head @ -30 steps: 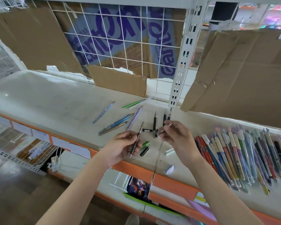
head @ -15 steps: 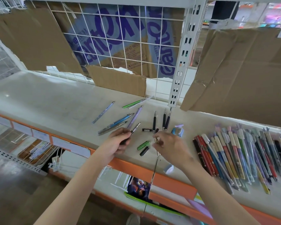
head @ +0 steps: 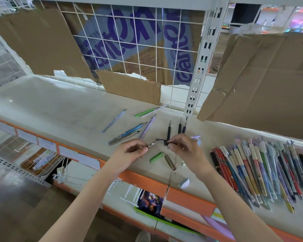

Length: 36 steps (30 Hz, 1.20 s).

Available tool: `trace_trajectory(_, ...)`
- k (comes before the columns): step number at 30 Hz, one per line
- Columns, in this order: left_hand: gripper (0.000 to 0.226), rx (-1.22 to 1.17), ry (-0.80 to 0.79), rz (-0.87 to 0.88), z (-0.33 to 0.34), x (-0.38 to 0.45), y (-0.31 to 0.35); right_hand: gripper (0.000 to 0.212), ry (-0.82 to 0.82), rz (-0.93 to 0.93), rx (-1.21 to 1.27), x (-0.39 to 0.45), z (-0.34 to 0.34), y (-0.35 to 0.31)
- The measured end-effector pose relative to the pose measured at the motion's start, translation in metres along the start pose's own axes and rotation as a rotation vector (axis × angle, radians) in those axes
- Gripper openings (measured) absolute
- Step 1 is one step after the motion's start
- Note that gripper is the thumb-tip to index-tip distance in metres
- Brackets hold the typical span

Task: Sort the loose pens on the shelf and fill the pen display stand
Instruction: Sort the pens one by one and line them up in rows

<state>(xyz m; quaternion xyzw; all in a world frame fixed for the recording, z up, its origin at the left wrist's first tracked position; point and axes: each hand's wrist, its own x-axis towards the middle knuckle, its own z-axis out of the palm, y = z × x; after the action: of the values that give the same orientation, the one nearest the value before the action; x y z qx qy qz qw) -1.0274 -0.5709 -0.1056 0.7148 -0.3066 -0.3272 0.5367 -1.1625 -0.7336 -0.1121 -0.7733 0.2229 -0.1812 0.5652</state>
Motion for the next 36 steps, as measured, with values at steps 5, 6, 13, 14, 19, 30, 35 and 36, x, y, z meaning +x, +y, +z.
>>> trace_trajectory(5, 0.008, 0.036, -0.004, 0.018, 0.003, 0.003, -0.002, 0.014, 0.006, -0.029, 0.099, -0.001, -0.009, -0.006)
trace_trajectory(6, 0.009, 0.039, -0.007, 0.02, 0.004, 0.003, -0.002, 0.014, 0.004, -0.031, 0.095, -0.001, -0.009, -0.006)
trace_trajectory(13, 0.008, 0.122, -0.036, 0.086, 0.015, 0.0, 0.007, 0.015, -0.025, -0.05, -0.039, -0.003, -0.002, -0.011)
trace_trajectory(14, 0.01, 0.14, -0.023, 0.099, 0.018, -0.001, 0.009, 0.015, -0.023, -0.045, -0.036, -0.003, -0.001, -0.011)
trace_trajectory(19, 0.018, 0.111, -0.001, 0.059, 0.029, 0.002, 0.017, 0.01, -0.048, -0.023, 0.113, -0.001, -0.006, -0.014)
trace_trajectory(30, 0.019, 0.186, -0.043, 0.097, 0.044, 0.019, 0.012, 0.018, 0.064, 0.014, 0.313, -0.003, -0.008, -0.003)
trace_trajectory(35, 0.018, 0.342, -0.005, 0.07, 0.031, 0.039, 0.0, 0.012, 0.306, 0.055, 0.159, -0.002, -0.033, 0.0)
trace_trajectory(36, 0.014, 0.395, 0.047, 0.078, 0.028, 0.044, -0.004, 0.011, 0.308, 0.052, -0.039, -0.001, -0.042, 0.002)
